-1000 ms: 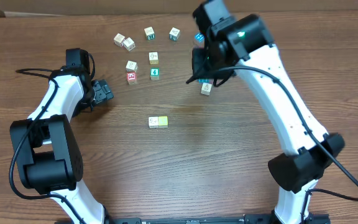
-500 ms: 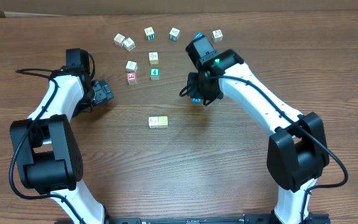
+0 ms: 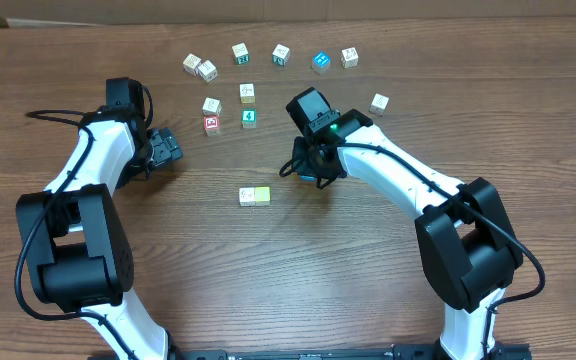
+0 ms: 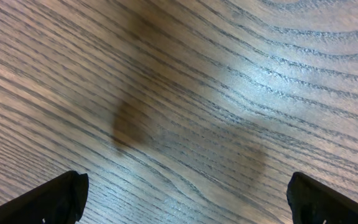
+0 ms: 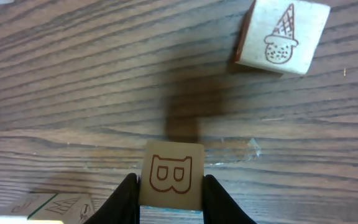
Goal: Form a horizontal line
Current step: 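Carry the 'B' block down toward the placed yellow and duck blocks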
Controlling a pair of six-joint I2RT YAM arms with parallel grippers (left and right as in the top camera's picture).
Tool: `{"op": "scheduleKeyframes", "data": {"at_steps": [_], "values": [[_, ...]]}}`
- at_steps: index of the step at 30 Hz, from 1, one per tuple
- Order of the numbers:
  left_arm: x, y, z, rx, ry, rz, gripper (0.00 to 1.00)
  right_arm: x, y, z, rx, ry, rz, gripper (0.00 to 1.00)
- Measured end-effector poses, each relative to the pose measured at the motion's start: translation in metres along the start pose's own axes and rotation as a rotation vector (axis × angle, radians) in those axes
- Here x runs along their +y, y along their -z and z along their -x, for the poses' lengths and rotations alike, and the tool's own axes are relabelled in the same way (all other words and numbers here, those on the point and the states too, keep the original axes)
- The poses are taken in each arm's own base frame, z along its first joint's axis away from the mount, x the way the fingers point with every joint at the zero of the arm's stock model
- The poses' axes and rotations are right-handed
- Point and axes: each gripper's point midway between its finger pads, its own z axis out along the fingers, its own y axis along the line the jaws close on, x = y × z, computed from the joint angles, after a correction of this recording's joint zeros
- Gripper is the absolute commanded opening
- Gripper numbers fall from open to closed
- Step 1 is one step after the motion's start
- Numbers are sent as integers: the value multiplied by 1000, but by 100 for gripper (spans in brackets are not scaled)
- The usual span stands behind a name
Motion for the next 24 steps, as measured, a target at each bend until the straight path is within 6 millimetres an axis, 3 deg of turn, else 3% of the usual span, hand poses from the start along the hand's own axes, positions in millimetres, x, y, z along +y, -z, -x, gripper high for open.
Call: {"op": "scheduleKeyframes", "data": {"at_steps": [24], "values": [[0, 0, 0, 0, 0, 0, 99, -13, 1, -14, 57, -7, -54, 31]]}}
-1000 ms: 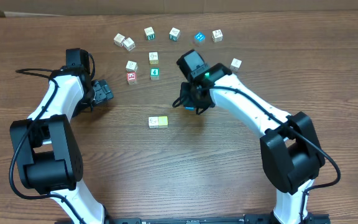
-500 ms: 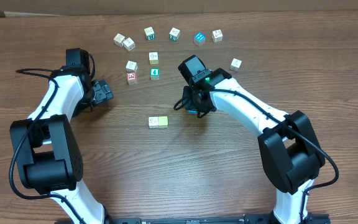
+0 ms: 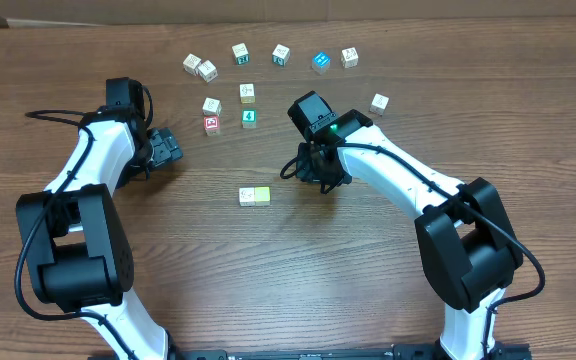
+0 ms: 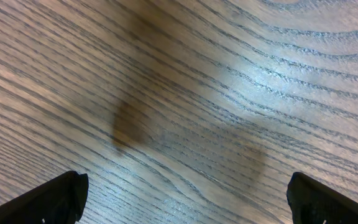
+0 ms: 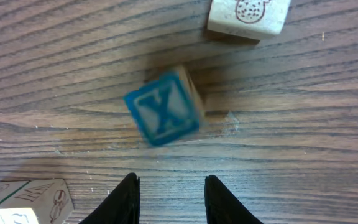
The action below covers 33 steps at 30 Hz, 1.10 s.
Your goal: Form a horizontal line
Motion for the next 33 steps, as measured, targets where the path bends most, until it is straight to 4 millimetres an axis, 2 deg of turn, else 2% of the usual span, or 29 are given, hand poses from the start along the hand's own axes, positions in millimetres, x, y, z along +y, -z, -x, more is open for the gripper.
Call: {"op": "scheduleKeyframes", "data": {"at_steps": [3, 6, 10, 13, 22, 27, 33], "values": [[0, 0, 0, 0, 0, 0, 100, -1, 0, -1, 5, 0, -4, 32], [0, 0, 0, 0, 0, 0, 100, -2, 0, -3, 11, 0, -9, 38], [0, 0, 0, 0, 0, 0, 99, -2, 0, -2, 8, -6, -7, 51], [0, 0, 0, 0, 0, 0, 100, -1, 0, -1, 3, -5, -4, 54], [0, 0, 0, 0, 0, 0, 99, -3, 0, 7, -34, -8, -18, 58], [0, 0, 0, 0, 0, 0, 99, 4, 1, 24, -111, -11, 3, 52], [0, 0, 0, 0, 0, 0, 100, 5, -3, 30, -136, 13, -3, 53]]}}
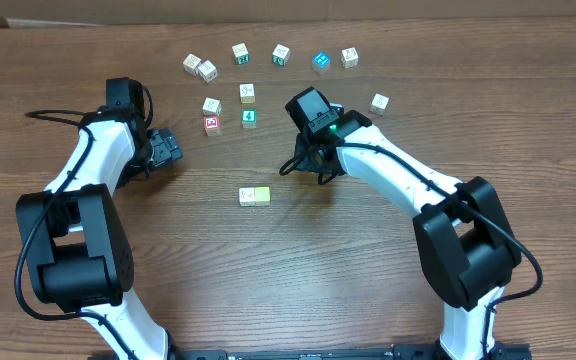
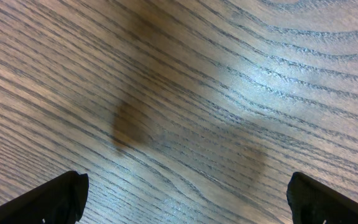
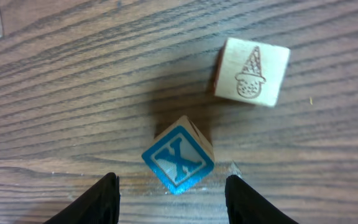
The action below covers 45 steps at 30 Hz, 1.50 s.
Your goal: Form a horizontal line
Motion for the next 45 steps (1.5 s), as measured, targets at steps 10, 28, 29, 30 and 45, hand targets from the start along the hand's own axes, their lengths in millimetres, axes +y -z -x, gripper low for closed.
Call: {"op": "scheduleKeyframes", "data": {"at_steps": [10, 28, 29, 30, 45], "values": [[0, 0, 0, 0, 0, 0, 100, -1, -25, -3, 11, 94, -18, 48], [0, 0, 0, 0, 0, 0, 99, -3, -25, -5, 19, 114, -26, 54], [0, 0, 0, 0, 0, 0, 100, -2, -26, -4, 18, 115, -25, 55], [0, 0, 0, 0, 0, 0, 100, -2, -26, -4, 16, 115, -23, 56], [0, 0, 0, 0, 0, 0, 100, 2, -26, 3, -12, 132, -12, 40]]}}
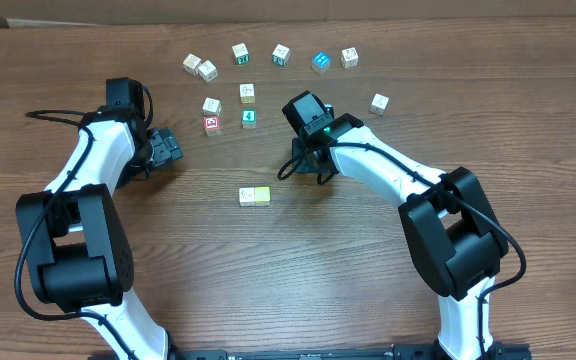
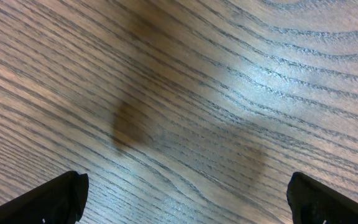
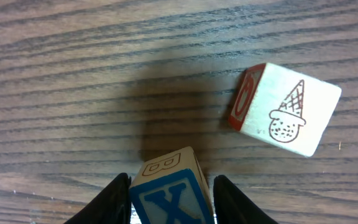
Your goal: Form a horizontal line
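Observation:
A wooden block with a blue X face and a B face (image 3: 169,190) stands on the table between the fingers of my right gripper (image 3: 171,202). The left finger touches it and a sliver of table shows at the right finger. In the overhead view the right gripper (image 1: 305,168) covers this block, to the right of a pair of blocks (image 1: 254,196) lying side by side. My left gripper (image 2: 185,208) is wide open over bare wood; it also shows at the left (image 1: 165,148).
An ice-cream block with a red side (image 3: 284,118) lies just ahead and right of the right fingers. Several loose blocks are scattered at the far side, among them a green block (image 1: 249,118), a red block (image 1: 211,124) and a blue block (image 1: 320,61).
My right fingers were spread wide with the X block lying ahead of their tips. They now stand closer together with the block between them. The left arm has not moved.
My right gripper first held the block, B face toward the camera, just above the table. Then the block was out of the fingers, blurred, X face showing. Then it rested ahead of wide-open fingers, and now sits between them. The left gripper stayed open throughout.

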Controlling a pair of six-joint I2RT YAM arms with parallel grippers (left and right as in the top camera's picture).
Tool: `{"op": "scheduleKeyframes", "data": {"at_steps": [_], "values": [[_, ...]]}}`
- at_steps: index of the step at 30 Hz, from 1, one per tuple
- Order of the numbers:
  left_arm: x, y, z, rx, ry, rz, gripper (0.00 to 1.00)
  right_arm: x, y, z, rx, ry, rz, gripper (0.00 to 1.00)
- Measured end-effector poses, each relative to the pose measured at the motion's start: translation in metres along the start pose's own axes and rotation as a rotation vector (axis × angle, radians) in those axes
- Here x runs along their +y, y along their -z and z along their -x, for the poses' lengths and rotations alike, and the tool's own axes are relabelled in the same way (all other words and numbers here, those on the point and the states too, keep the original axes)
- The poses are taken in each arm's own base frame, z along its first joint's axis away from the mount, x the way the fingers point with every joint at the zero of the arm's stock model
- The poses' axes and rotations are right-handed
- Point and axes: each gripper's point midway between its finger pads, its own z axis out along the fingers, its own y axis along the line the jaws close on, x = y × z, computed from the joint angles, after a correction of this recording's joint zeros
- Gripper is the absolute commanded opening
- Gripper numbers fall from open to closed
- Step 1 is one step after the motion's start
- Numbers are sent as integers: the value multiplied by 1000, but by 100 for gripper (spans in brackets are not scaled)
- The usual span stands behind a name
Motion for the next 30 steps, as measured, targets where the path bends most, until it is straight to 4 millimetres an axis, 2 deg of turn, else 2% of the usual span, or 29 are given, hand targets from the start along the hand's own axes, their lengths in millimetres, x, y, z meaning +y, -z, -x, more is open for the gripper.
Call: {"op": "scheduleKeyframes", "data": {"at_steps": [11, 17, 21, 24, 27, 30], "values": [[0, 0, 0, 0, 0, 0, 100, -6, 0, -11, 45, 6, -23, 39], [0, 0, 0, -1, 0, -1, 100, -2, 1, -16, 71, 6, 3, 39], [0, 0, 0, 0, 0, 0, 99, 2, 1, -18, 82, 8, 22, 53], [0, 0, 0, -1, 0, 0, 100, 0, 1, -16, 71, 5, 13, 55], [0, 0, 0, 0, 0, 0, 100, -1, 0, -11, 50, 4, 5, 53], [0, 0, 0, 0, 0, 0, 99, 1, 0, -5, 25, 2, 10, 45]]}}
